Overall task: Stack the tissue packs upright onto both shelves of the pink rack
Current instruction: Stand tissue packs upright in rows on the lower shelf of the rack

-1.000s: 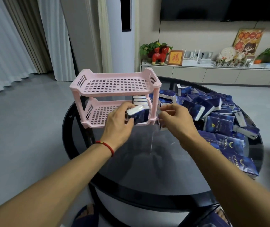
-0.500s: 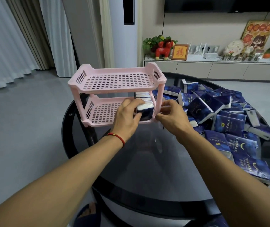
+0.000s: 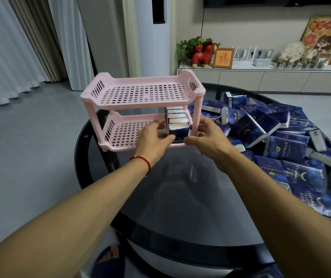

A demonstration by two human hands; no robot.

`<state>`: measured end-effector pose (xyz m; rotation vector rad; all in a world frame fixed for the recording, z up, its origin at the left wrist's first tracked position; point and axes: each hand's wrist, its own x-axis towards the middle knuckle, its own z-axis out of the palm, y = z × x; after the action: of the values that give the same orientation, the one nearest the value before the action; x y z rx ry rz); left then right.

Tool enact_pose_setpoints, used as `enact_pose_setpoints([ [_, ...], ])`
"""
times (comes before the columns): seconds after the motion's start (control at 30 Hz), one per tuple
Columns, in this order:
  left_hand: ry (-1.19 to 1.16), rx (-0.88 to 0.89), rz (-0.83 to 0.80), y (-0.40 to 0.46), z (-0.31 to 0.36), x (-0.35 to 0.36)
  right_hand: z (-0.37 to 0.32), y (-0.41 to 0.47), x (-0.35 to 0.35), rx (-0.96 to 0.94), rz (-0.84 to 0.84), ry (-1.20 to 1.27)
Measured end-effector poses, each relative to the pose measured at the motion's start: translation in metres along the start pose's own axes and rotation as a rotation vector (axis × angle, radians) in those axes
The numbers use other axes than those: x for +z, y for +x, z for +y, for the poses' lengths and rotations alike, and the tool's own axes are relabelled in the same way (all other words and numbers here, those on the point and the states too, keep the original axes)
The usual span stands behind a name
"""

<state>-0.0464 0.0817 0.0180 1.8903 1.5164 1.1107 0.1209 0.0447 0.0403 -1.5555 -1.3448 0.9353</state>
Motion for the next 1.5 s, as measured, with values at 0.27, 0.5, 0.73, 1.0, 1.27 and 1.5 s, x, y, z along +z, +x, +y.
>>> enact_pose_setpoints([
  [0.27, 0.245, 0.058, -0.1, 0.001, 0.005, 0.003, -0.002, 0.004, 0.003, 0.049, -0.03, 0.096],
  [0.5, 0.285, 0.007, -0.188, 0.001, 0.008, 0.0, 0.0, 0.003, 0.002, 0.015, -0.046, 0.131],
  [0.73, 0.378, 0.063, -0.245, -0.001, 0.012, -0.002, -0.003, 0.001, 0.001, 0.027, -0.079, 0.144],
  [1.0, 0.389, 0.027, -0.271, -0.003, 0.014, 0.001, -0.001, -0.014, -0.003, -0.025, -0.058, -0.041],
  [1.27, 0.351, -0.012, -0.276, -0.012, 0.019, -0.002, 0.001, -0.031, -0.036, -0.168, 0.259, -0.332],
  [1.5, 0.408, 0.008, -0.184, -0.041, 0.021, -0.022, 0.034, -0.036, -0.082, -0.08, 0.644, -1.108],
])
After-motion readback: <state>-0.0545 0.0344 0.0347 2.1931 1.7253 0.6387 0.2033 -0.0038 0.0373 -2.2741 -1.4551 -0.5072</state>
